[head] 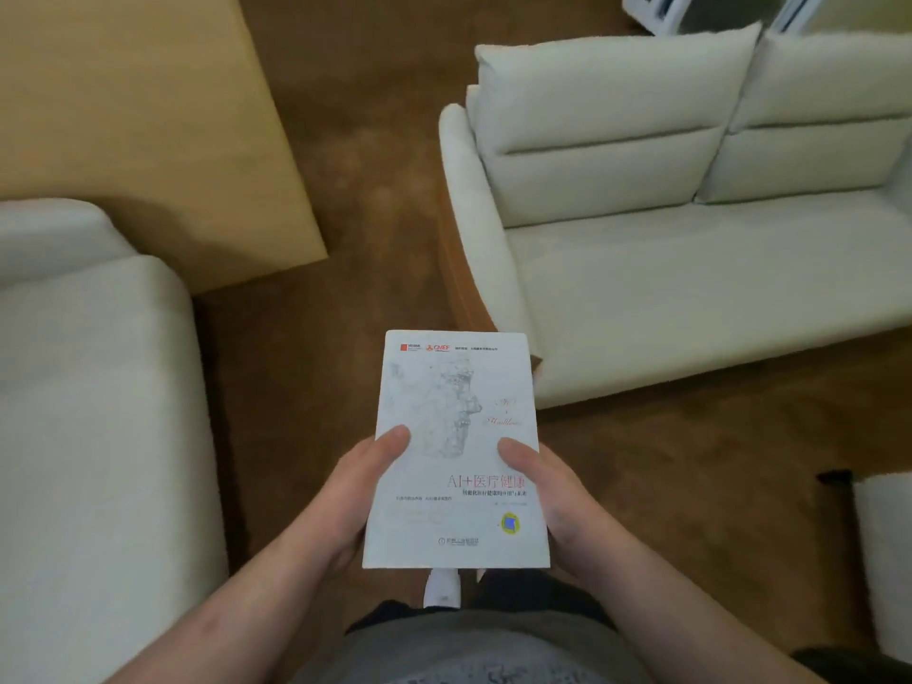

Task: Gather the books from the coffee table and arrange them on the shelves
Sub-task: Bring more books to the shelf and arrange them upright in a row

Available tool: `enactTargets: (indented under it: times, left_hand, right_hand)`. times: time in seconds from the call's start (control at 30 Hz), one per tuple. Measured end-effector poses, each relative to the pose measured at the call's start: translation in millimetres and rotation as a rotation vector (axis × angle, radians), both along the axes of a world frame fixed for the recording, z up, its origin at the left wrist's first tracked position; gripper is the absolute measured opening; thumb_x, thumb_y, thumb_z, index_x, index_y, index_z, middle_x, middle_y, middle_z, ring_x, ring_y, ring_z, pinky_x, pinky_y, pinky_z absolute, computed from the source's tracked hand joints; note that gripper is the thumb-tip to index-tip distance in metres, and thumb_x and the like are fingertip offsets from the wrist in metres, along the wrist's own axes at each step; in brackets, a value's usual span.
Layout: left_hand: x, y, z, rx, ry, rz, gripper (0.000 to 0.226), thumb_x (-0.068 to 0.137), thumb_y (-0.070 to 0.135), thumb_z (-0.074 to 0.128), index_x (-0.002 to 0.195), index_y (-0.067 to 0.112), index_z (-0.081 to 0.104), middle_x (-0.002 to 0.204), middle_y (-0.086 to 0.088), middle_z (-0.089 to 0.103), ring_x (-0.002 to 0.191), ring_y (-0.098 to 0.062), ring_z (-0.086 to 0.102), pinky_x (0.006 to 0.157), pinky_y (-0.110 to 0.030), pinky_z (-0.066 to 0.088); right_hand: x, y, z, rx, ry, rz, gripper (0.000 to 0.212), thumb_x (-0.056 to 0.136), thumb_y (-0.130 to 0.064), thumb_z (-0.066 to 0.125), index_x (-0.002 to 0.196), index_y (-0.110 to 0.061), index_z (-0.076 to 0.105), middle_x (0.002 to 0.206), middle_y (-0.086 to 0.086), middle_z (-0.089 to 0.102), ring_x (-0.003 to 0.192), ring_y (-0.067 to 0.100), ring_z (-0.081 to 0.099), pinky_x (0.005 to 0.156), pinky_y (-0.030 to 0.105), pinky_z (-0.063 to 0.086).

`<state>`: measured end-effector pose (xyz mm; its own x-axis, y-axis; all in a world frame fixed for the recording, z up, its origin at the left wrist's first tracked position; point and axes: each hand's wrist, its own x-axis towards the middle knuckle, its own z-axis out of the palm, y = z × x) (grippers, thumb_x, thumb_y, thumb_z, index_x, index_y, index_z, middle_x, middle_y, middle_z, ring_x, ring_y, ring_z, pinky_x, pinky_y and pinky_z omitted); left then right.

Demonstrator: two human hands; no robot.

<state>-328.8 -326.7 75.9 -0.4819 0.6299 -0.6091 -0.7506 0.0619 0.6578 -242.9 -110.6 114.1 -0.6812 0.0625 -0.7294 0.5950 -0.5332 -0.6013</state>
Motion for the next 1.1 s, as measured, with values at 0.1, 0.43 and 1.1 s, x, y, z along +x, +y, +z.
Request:
enactTargets:
  times: [0.1,0.43,1.1]
  left_hand:
    - [-32,-7,-2,-0.015,-0.005,0.09,0.064,0.066,0.067,0.081,0.121,0.036,0.068,0.134,-0.004,0.067,0.12,-0.032,0.066,0.108,-0.062,0.042]
    - [-189,11,3,-0.046,-0.008,0.301,0.09,0.065,0.063,0.084,0.139,0.022,0.053,0.135,-0.009,0.066,0.122,-0.035,0.065,0.107,-0.06,0.045]
    - [-581,-21,12,0.001,-0.035,0.398,0.076,0.061,0.063,0.086,0.125,0.027,0.067,0.13,-0.013,0.069,0.116,-0.038,0.068,0.084,-0.048,0.06]
  right_hand:
    - [-52,-2,1,0.007,-0.029,0.109,0.037,0.101,-0.022,0.058,0.136,-0.009,0.058,0.124,0.017,0.074,0.112,0.041,0.071,0.094,0.054,0.058]
    - [-256,28,-18,-0.013,0.076,0.376,0.061,0.081,-0.036,0.066,0.137,-0.012,0.059,0.125,0.013,0.074,0.113,0.039,0.071,0.1,0.055,0.055]
    - [-655,-7,-8,-0.082,0.13,0.361,0.067,0.082,-0.026,0.063,0.145,-0.006,0.048,0.134,0.023,0.067,0.119,0.046,0.065,0.098,0.059,0.054]
